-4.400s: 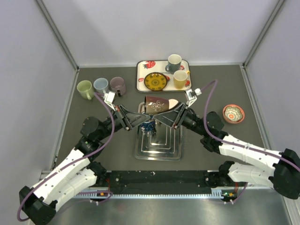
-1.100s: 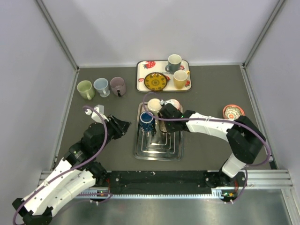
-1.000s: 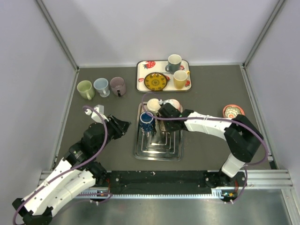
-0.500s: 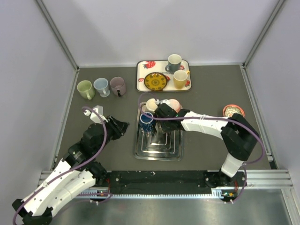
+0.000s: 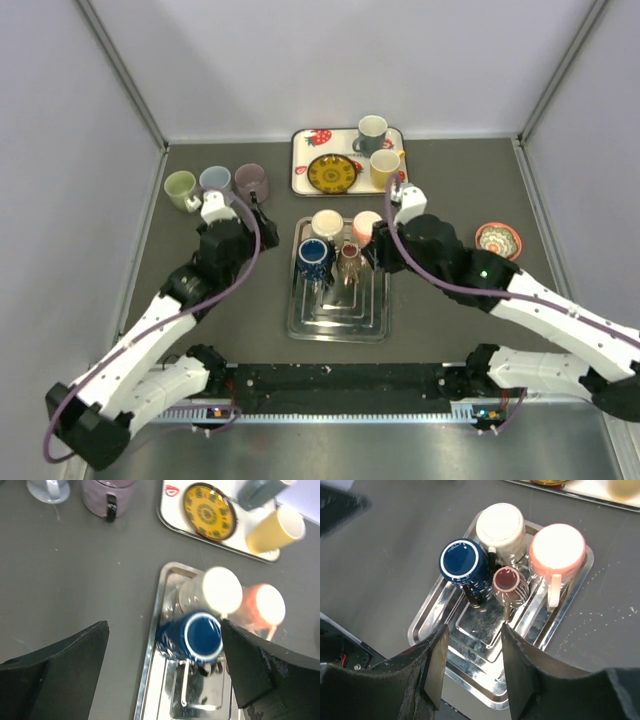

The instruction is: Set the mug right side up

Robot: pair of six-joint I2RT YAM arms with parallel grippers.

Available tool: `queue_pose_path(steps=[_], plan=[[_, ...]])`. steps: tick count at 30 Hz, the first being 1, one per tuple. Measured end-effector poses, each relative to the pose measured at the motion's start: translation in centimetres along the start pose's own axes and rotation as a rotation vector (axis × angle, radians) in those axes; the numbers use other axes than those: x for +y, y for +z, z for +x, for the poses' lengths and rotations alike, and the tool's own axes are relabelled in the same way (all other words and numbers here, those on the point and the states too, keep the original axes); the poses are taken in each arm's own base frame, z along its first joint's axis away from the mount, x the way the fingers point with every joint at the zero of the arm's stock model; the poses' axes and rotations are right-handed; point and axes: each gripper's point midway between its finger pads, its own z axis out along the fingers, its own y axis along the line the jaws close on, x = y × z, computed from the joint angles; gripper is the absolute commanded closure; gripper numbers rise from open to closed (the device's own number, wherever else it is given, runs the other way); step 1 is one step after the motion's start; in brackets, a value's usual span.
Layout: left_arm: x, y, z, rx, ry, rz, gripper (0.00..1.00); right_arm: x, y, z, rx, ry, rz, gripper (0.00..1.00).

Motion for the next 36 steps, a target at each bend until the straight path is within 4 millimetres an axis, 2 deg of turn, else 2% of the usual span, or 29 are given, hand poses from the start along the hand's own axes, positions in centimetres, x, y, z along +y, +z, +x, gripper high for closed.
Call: queue_pose_path(steps=[3, 4, 7, 8, 10, 12, 17, 20, 23, 29, 36], plan=[[1.1, 3.6, -3.2, -0.004, -0.006, -0.104, 0.10, -0.9, -1.2, 0.2, -0.037, 0.002, 0.002, 0.53], [1.4, 5.3, -4.4, 0.005, 0.005, -0.137, 0.17, -1.3, -1.2, 0.8, -0.032, -0.001, 0.009, 0.53], [1.7, 9.1, -6.2, 0.065, 0.054, -0.196, 0.24, -1.9, -0.9, 2.2, -0.001, -0.019, 0.025, 0.53], [1.5, 11.0, -6.8, 0.086, 0.073, -0.202, 0.25, -2.1, -0.8, 2.6, 0.007, -0.026, 0.029, 0.53], [1.6, 14.2, -6.9, 0.128, 0.101, -0.203, 0.30, -2.2, -0.8, 2.7, 0.010, -0.035, 0.030, 0.52], [2.7, 16.4, -5.2, 0.199, 0.123, -0.210, 0.31, -2.2, -1.0, 2.5, 0.000, -0.041, 0.027, 0.52], [6.2, 19.8, -0.6, 0.379, 0.154, -0.274, 0.32, -2.2, -1.9, 1.6, -0.038, -0.043, 0.012, 0.51], [7.4, 21.2, 0.6, 0.433, 0.159, -0.297, 0.34, -2.6, -2.1, 1.3, -0.053, -0.039, 0.016, 0.50], [8.1, 22.3, 0.7, 0.451, 0.165, -0.310, 0.36, -3.2, -2.1, 1.4, -0.053, -0.033, 0.031, 0.50], [8.7, 24.8, -1.1, 0.420, 0.173, -0.311, 0.42, -3.9, -1.8, 1.6, -0.046, -0.027, 0.050, 0.50], [9.8, 26.2, -0.3, 0.445, 0.190, -0.324, 0.48, -4.4, -1.6, 1.5, -0.045, -0.027, 0.064, 0.50]])
